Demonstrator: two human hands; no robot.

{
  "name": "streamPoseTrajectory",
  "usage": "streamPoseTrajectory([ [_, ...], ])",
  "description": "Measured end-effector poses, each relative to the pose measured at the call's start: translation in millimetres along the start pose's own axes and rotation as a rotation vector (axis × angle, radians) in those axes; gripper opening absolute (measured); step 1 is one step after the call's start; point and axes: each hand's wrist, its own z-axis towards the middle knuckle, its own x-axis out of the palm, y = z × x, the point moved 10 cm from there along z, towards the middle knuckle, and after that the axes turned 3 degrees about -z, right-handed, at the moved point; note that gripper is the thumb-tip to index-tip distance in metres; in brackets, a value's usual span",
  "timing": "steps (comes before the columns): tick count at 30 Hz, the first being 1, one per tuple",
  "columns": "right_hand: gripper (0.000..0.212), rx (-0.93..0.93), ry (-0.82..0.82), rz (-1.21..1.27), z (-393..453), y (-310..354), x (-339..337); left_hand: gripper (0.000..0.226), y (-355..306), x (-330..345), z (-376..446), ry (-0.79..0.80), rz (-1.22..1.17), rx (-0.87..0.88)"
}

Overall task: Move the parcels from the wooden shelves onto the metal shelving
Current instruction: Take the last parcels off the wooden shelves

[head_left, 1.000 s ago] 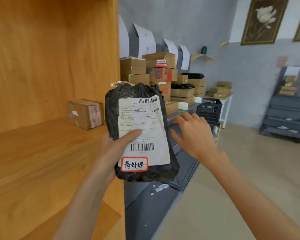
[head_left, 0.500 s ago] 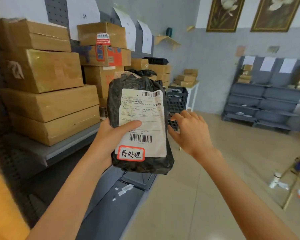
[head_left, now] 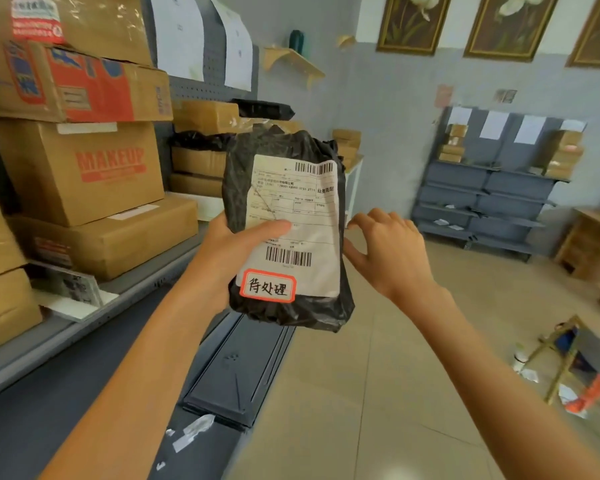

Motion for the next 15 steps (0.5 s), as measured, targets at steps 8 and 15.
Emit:
streamPoseTrajectory([
  [8,0.032,-0.011,-0.008,0.044,83.6,-88.3,95.8,0.026,61.1,57.9,125.7,-0.049,0.003,0.019],
  [15,0.033,-0.126,-0.004,0.072,188.3,-167.8,164.0,0.024,90.2,115.4,238.1,-0.183,-0.069,0.050],
])
